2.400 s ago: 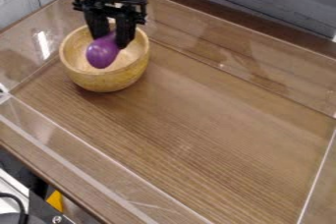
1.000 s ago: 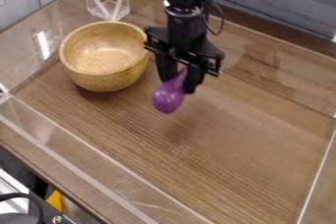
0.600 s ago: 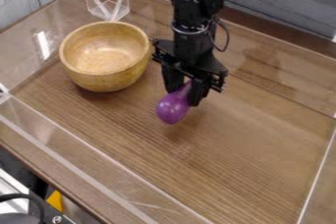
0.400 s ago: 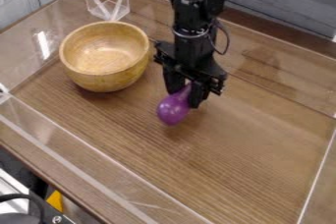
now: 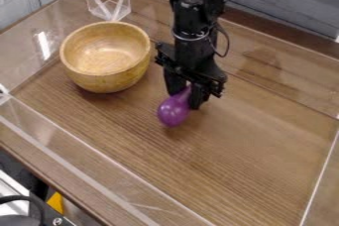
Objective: Remove the purple eggplant from inside the brown bowl and put it on the table
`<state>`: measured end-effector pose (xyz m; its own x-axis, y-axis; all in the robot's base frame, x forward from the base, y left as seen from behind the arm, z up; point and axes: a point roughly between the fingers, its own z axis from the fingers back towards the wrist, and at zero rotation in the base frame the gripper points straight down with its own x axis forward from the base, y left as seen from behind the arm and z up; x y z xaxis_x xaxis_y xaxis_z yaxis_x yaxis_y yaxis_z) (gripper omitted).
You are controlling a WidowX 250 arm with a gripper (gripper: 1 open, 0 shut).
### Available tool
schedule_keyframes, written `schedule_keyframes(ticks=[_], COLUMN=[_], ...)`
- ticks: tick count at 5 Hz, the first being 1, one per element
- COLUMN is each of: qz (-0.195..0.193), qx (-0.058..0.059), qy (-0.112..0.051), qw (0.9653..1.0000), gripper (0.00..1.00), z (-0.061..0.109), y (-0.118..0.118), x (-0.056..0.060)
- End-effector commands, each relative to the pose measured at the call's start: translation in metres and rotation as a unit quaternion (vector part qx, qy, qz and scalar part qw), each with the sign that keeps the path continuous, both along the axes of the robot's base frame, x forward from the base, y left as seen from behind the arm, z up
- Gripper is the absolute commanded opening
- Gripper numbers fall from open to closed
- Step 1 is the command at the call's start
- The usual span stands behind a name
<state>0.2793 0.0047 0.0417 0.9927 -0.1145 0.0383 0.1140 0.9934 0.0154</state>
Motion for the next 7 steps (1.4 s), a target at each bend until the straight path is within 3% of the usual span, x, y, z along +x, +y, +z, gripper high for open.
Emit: schedule_keyframes(ticks=[1,7], qz=[-0.001,0.015], qx=[0.000,-0.008], qy=[-0.016,-0.012], qw=[0.9999,0.9998], gripper=[0.00,0.00], z=[0.007,0.004], y=[0.006,0.032], x=[0.004,0.008])
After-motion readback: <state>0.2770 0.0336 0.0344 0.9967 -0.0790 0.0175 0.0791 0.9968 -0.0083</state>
